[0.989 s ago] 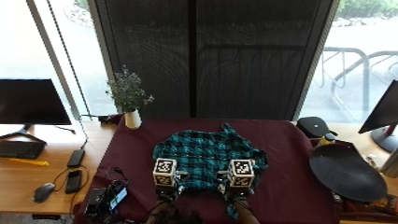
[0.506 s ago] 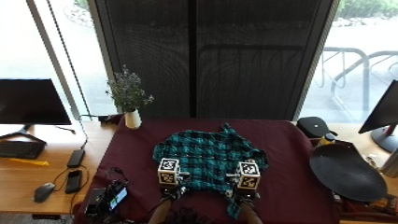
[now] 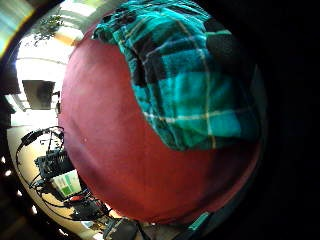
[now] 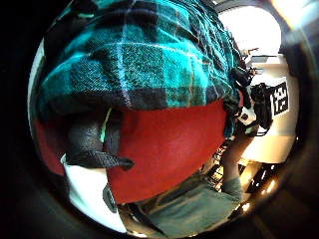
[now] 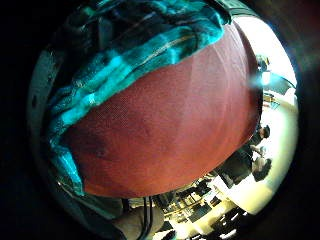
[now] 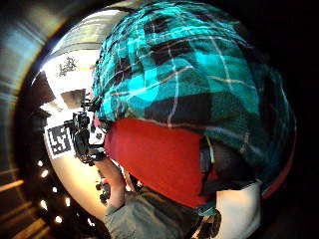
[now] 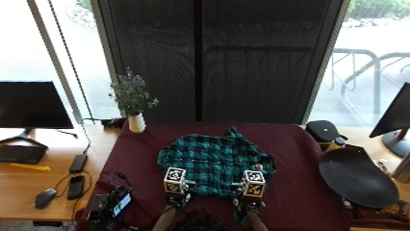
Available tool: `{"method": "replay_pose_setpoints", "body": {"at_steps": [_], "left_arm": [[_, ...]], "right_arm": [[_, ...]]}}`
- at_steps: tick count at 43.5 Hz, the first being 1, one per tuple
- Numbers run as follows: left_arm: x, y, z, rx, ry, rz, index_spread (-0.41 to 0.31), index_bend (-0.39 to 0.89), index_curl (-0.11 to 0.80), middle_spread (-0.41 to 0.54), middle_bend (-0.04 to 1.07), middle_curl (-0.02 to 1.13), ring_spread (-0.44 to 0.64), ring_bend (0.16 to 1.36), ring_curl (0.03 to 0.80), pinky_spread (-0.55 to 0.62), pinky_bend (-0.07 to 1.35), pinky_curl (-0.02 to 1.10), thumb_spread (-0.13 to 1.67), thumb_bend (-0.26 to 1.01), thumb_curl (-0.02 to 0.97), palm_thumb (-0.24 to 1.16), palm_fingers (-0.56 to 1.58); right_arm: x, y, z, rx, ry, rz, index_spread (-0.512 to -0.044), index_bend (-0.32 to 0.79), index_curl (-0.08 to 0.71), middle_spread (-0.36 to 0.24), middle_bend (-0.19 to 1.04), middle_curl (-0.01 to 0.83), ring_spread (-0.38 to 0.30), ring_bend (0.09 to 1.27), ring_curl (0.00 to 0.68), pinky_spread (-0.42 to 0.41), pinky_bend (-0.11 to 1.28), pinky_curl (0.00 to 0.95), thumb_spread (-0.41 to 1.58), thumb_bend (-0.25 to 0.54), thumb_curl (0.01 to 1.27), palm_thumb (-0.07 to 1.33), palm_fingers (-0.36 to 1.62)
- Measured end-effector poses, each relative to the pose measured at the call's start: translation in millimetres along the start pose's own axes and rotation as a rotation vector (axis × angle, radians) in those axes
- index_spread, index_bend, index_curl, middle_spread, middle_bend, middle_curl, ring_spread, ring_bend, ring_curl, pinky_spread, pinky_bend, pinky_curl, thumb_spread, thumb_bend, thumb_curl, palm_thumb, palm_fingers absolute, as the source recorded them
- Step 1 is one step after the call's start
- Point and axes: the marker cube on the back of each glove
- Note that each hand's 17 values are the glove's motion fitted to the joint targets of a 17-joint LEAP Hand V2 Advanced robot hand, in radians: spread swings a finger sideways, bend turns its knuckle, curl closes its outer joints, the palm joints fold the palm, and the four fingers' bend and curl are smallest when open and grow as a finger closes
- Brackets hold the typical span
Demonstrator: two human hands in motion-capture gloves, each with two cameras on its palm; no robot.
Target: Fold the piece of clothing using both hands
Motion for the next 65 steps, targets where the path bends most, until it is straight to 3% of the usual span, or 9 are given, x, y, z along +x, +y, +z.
{"method": "replay_pose_setpoints", "body": {"at_steps": [8,12,21,27,33,37,49,61,65], "left_arm": [[-3,-43,40,0.244,-0.051,0.032,-0.171,0.29,0.352,-0.169,0.37,0.42,-0.07,0.6,0.308,0.19,0.28,0.26,1.13,-0.01,0.331,0.54,0.74],[-2,-46,36,0.302,-0.081,0.04,-0.198,0.29,0.377,-0.203,0.37,0.43,-0.14,0.58,0.319,0.14,0.24,0.27,1.15,0.01,0.34,0.6,0.85],[-3,-8,-5,0.168,-0.105,0.127,-0.256,0.26,0.404,-0.278,0.43,0.45,-0.27,0.55,0.329,0.04,0.12,0.24,1.16,0.0,0.36,0.67,1.06],[-3,29,-47,-0.017,-0.127,0.188,-0.277,0.23,0.42,-0.307,0.46,0.48,-0.31,0.57,0.358,0.01,0.11,0.22,1.16,-0.02,0.361,0.66,1.11],[-4,56,-97,-0.081,-0.101,0.195,-0.289,0.22,0.438,-0.321,0.48,0.49,-0.33,0.58,0.37,0.0,0.1,0.2,1.18,-0.02,0.353,0.64,1.11],[-8,32,-120,-0.04,-0.126,0.141,-0.289,0.22,0.449,-0.328,0.54,0.51,-0.34,0.57,0.376,0.02,0.06,0.16,1.23,-0.02,0.336,0.62,1.11],[-19,-120,-125,0.29,-0.266,-0.017,-0.289,0.23,0.481,-0.334,0.67,0.55,-0.33,0.56,0.392,0.09,0.05,0.07,1.37,0.0,0.3,0.63,1.06],[-27,-151,-98,0.044,-0.399,-0.118,-0.286,0.25,0.511,-0.328,0.7,0.57,-0.29,0.53,0.407,0.16,0.06,0.01,1.46,0.01,0.275,0.65,1.0],[-17,-164,-81,0.017,-0.323,-0.062,-0.283,0.26,0.52,-0.325,0.7,0.57,-0.29,0.53,0.41,0.18,0.06,-0.01,1.48,0.01,0.268,0.66,1.0]], "right_arm": [[-2,-2,-9,0.17,0.118,-0.005,-0.326,0.27,0.277,-0.099,0.27,0.36,-0.069,0.59,0.339,0.074,0.5,0.283,1.09,0.067,0.44,0.9,0.71],[-5,0,-15,0.225,0.184,-0.014,-0.327,0.25,0.312,-0.138,0.24,0.368,-0.13,0.61,0.367,-0.011,0.51,0.307,1.07,0.07,0.46,0.95,0.88],[-9,28,-47,0.132,0.21,-0.106,-0.318,0.11,0.305,-0.183,0.23,0.397,-0.246,0.6,0.392,-0.225,0.59,0.347,0.93,0.028,0.5,1.01,1.16],[-12,69,-87,0.018,0.163,-0.204,-0.311,0.1,0.297,-0.199,0.25,0.417,-0.275,0.61,0.405,-0.284,0.6,0.361,0.9,0.001,0.52,1.04,1.2],[-19,81,-136,0.058,0.192,-0.262,-0.299,0.08,0.276,-0.207,0.33,0.451,-0.269,0.71,0.431,-0.32,0.57,0.361,0.9,-0.027,0.51,1.01,1.29],[-26,46,-170,0.174,0.243,-0.204,-0.29,0.1,0.273,-0.208,0.39,0.474,-0.26,0.74,0.442,-0.335,0.56,0.361,0.92,-0.023,0.5,1.0,1.32],[-54,-110,-203,0.464,0.367,0.055,-0.296,0.14,0.302,-0.219,0.43,0.493,-0.249,0.71,0.445,-0.336,0.58,0.37,1.05,0.0,0.46,1.03,1.28],[-61,-192,-215,0.802,0.351,0.096,-0.302,0.13,0.311,-0.223,0.41,0.489,-0.251,0.71,0.449,-0.324,0.58,0.375,1.14,-0.006,0.43,1.07,1.26],[-65,-201,-199,0.709,0.333,0.081,-0.303,0.13,0.313,-0.225,0.4,0.485,-0.252,0.72,0.452,-0.322,0.58,0.375,1.12,-0.011,0.43,1.08,1.27]]}}
